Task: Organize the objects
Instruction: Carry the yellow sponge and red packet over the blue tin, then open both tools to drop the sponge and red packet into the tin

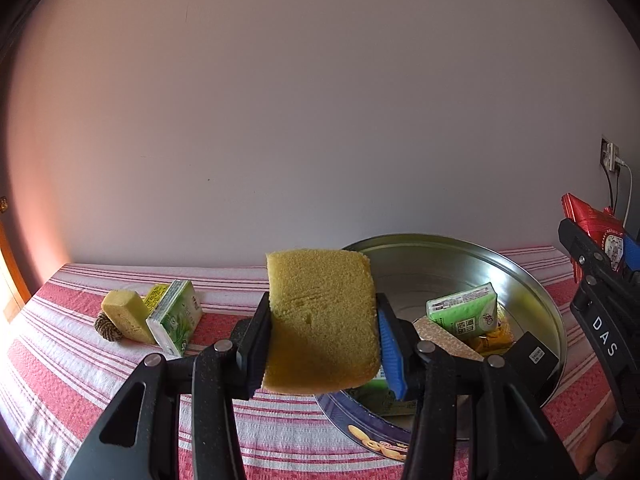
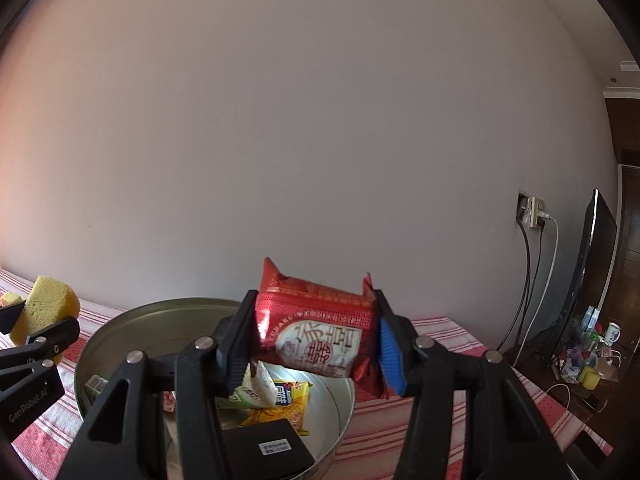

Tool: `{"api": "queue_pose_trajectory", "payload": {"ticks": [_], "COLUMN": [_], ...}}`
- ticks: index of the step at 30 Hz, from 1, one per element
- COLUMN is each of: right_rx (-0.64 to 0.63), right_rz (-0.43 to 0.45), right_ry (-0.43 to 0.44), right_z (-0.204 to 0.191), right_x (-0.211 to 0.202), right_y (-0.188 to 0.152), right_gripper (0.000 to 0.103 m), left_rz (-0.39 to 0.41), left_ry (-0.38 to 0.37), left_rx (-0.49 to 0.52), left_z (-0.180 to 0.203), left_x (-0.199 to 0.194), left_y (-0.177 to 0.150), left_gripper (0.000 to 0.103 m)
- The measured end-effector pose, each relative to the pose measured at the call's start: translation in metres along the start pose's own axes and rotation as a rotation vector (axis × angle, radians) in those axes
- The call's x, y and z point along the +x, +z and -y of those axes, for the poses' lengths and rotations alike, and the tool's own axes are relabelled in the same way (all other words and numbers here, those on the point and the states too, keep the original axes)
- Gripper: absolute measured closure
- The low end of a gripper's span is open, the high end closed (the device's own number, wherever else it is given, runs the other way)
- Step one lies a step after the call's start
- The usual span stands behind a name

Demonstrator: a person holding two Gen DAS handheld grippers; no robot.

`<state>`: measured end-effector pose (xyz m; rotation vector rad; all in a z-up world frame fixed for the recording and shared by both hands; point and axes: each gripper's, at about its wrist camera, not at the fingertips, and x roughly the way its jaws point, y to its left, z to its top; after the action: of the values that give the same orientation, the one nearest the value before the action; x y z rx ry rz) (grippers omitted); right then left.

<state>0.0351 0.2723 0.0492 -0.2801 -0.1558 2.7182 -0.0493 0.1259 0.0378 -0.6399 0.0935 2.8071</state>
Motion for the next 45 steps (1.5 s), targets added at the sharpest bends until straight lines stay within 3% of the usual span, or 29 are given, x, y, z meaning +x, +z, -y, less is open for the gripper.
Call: {"api": "queue_pose_trajectory", "payload": {"ticks": [10,17,41,44,45], "right_rx": [-0.001,-0.037,-0.042,-0.037,-0.034], "right_rz": [-0.1,-0.19,-0.257,-0.261,-0.254], "right_ry": [0.008,0.036,0.114,0.137,0.138], "right_z": [0.025,0.015,0.01,0.007,0.007], "right_x": [0.032,0.051,0.063,0.062,0.06], "right_y": [-0.014,-0.026,-0.035,-0.036,-0.035], "right_gripper": [0.049,0.049,0.048,0.04,0.03], "left_rz": [-0.009,-0.032,-0.05,-0.017,-0.01], "left_ry": [-0.04,-0.028,0.026,0.037,0.05], "left_rx": [0.029,0.024,0.044,0.051,0.043], "left_z": [0.035,0.041,0.055,0.057,0.056], "left_x": [0.018,0.033,0.054,0.051,0.049], "left_y": [0.005,0.003,-0.005,-0.004,-0.004], "left_gripper": [0.054,0.053,0.053,0.047,0.04]}}
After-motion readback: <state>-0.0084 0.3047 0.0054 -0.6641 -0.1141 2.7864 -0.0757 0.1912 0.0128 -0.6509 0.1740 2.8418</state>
